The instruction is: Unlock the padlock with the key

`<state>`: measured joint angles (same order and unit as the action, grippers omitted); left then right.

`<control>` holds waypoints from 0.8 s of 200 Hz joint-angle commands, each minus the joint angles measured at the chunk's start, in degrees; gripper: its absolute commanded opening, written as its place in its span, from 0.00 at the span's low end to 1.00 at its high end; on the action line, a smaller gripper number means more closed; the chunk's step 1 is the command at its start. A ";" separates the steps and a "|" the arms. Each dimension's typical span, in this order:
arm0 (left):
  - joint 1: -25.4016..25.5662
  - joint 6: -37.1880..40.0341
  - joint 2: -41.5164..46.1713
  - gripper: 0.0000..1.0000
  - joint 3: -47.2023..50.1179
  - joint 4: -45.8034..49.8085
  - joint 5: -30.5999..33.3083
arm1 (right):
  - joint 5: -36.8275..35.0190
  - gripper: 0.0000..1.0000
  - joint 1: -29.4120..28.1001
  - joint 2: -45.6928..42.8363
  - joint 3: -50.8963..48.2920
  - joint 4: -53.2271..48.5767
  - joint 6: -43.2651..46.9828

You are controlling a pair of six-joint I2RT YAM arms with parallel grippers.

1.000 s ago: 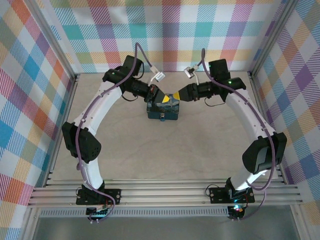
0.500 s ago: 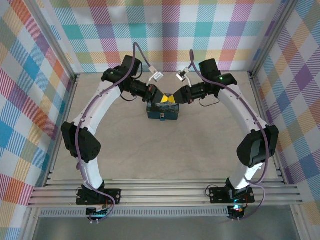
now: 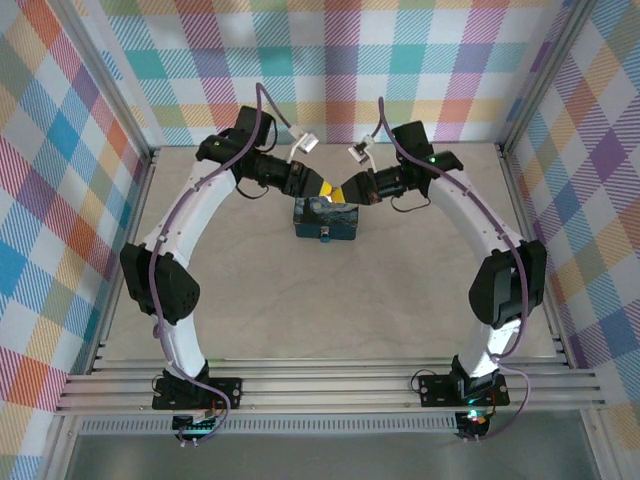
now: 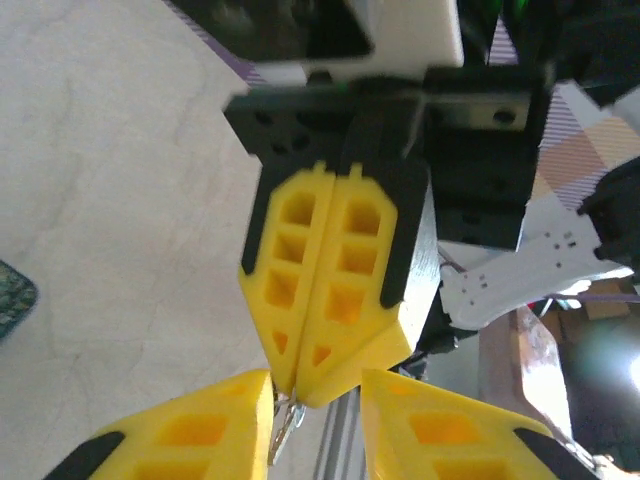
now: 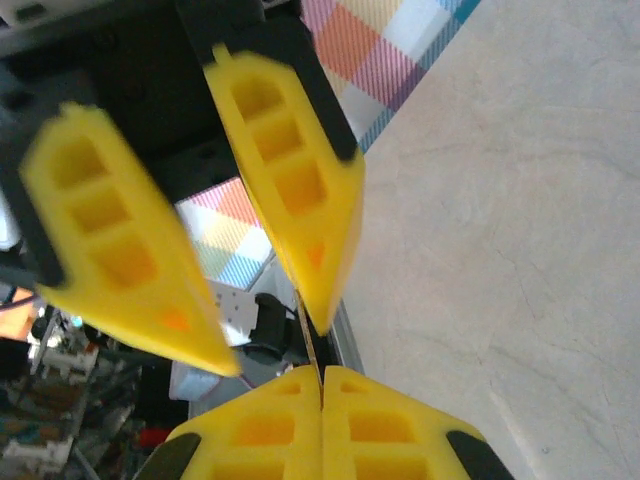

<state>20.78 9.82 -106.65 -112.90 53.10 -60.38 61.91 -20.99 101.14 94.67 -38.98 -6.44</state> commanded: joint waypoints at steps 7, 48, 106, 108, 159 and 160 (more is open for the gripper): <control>-4.35 -11.40 3.76 0.38 5.81 -10.73 1.09 | -6.31 0.00 -0.30 -4.64 -5.02 14.48 -10.70; -6.54 -27.25 11.06 0.42 19.94 -31.64 3.45 | -14.27 0.00 -0.31 -8.91 -12.43 27.73 -19.21; -3.91 -59.20 18.21 0.39 41.68 -71.80 15.36 | -17.16 0.00 -0.45 -9.81 -17.88 44.32 -31.27; -3.71 -59.59 18.23 0.39 41.88 -72.34 15.62 | -17.26 0.00 -0.50 -9.76 -17.97 44.75 -31.64; 2.01 -68.31 14.82 0.34 42.89 -85.17 17.57 | -18.09 0.00 -1.24 -8.90 -18.38 49.94 -36.89; 2.05 -68.51 14.73 0.34 42.96 -85.48 17.57 | -18.12 0.00 -1.24 -8.88 -18.38 49.96 -37.02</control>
<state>20.99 -50.46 -90.59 -70.61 -18.48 -44.58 44.27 -21.43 92.27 76.79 5.28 -39.64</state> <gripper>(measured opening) 0.356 0.061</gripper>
